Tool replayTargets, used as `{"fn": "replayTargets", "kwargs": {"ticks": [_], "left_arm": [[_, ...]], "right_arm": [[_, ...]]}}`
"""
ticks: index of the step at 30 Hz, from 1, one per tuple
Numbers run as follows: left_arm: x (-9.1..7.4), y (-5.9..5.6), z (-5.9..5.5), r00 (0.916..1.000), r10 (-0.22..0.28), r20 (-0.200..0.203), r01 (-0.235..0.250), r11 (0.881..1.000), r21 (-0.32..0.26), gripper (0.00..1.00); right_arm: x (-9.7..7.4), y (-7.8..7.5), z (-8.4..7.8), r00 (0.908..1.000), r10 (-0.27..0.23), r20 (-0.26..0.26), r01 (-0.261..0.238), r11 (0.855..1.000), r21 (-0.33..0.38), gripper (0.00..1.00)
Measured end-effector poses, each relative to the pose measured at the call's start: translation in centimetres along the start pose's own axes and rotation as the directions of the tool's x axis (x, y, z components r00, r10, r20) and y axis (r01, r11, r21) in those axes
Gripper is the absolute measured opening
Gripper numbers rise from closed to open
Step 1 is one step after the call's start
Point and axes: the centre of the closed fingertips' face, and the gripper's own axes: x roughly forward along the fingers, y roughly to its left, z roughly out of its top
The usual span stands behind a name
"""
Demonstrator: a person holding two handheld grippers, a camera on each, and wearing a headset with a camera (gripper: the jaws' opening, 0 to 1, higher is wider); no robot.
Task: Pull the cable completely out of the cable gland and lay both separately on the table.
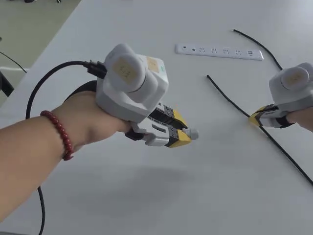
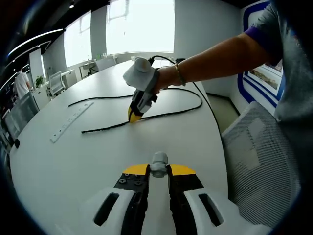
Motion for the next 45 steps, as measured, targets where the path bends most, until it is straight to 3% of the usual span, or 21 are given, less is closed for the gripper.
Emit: {"fn": "replayTargets", "kwargs": {"ticks": [18,23,29,45], "left_arm": [[0.3,-0.3,0.1,1.0,-0.003,0.007,0.003,1.0,-0.01,0.16],[0.3,-0.4,0.2,0.9999,-0.006,0.011,0.006,1.0,-0.011,0.16],[0.1,-0.6,0.5,0.9999,-0.001,0.015,0.001,1.0,-0.008,0.16],[0.0,-0.8,0.6,0.9998,0.016,0.014,-0.016,1.0,-0.01,0.16]], "right_arm": [[-0.1,-0.2,0.0,0.9999,0.01,0.013,-0.01,0.999,0.05,0.01],[-0.4,-0.2,0.1,0.9996,0.02,0.021,-0.021,0.997,0.072,0.13],[-0.9,-0.5,-0.3,0.9999,0.0,0.015,-0.001,0.997,0.071,0.26],[-4.1,1.4,-0.8,0.9963,0.005,0.086,-0.013,0.996,0.091,0.4]]}}
